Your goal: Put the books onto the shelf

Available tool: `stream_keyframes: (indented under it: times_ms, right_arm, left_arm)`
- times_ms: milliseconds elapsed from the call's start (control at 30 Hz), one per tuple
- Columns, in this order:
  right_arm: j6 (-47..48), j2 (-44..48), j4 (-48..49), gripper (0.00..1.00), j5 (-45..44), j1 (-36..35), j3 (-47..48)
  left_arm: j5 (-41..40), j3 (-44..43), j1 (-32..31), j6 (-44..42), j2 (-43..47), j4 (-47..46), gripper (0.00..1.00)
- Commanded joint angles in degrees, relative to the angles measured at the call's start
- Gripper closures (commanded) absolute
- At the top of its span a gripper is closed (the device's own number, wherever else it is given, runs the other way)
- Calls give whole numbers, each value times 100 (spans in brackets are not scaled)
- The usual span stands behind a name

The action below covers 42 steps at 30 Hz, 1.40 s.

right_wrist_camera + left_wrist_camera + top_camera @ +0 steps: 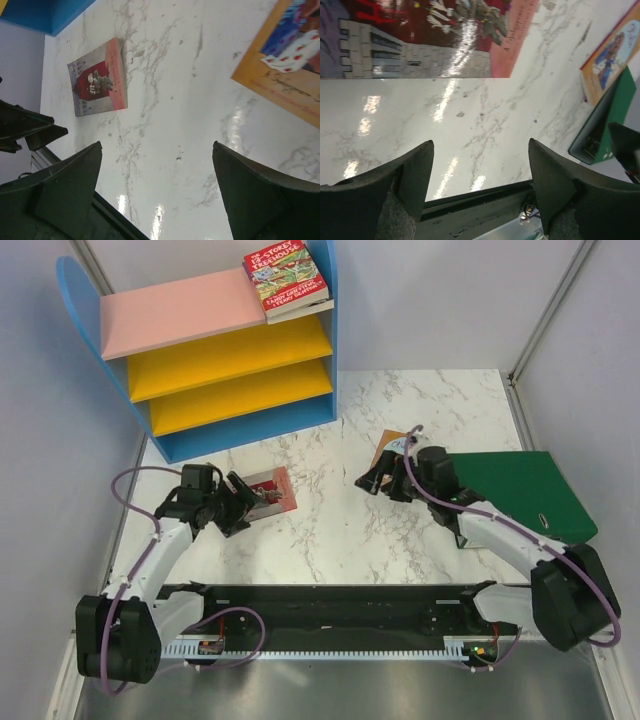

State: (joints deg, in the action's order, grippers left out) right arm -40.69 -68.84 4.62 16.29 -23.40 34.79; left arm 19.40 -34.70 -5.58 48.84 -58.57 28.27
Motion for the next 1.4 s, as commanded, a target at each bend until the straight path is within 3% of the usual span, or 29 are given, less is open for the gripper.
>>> stream_keyframes:
  times_ms: [0, 233, 500, 900, 967, 1000, 1033, 1200, 1233, 1367]
  right_arm:
    - [61, -1006, -129, 2, -513, -779, 843]
    - [-132, -3080, 21, 2, -443, -1650, 2040]
    - [-133, -4110, 39, 2, -671, -1835, 3392]
    - [-395, -5727, 688, 2, -320, -1870, 4616]
    - [-614, -5842, 986, 13, -119, -1896, 4669]
    - [-677, -5947, 1101, 21, -31, -1923, 4678]
    - [-747, -6000, 1207, 38, 40, -1940, 4686]
    - [-923, -6071, 1348, 71, 286, -2089, 4704]
    - [-941, -6036, 1374, 82, 321, -2099, 4617]
    - [-1178, -5712, 1760, 95, 488, -2143, 3960]
  left_arm:
    - [-621, 86, 57, -357, -312, 12, 16]
    - [-701, 112, 505, -445, -787, -50, 12]
    - [-384, 376, 1427, -577, -762, -208, 12]
    - [-24, 490, 1587, -525, -1306, -612, 13]
    - [-41, 499, 1596, -525, -1368, -656, 12]
    - [-41, 499, 1596, -542, -1403, -674, 12]
    - [-41, 482, 1604, -560, -1429, -691, 12]
    - [-41, 429, 1639, -586, -1588, -709, 13]
    - [-41, 403, 1648, -603, -1605, -718, 12]
    - [-68, 359, 1683, -648, -1623, -709, 13]
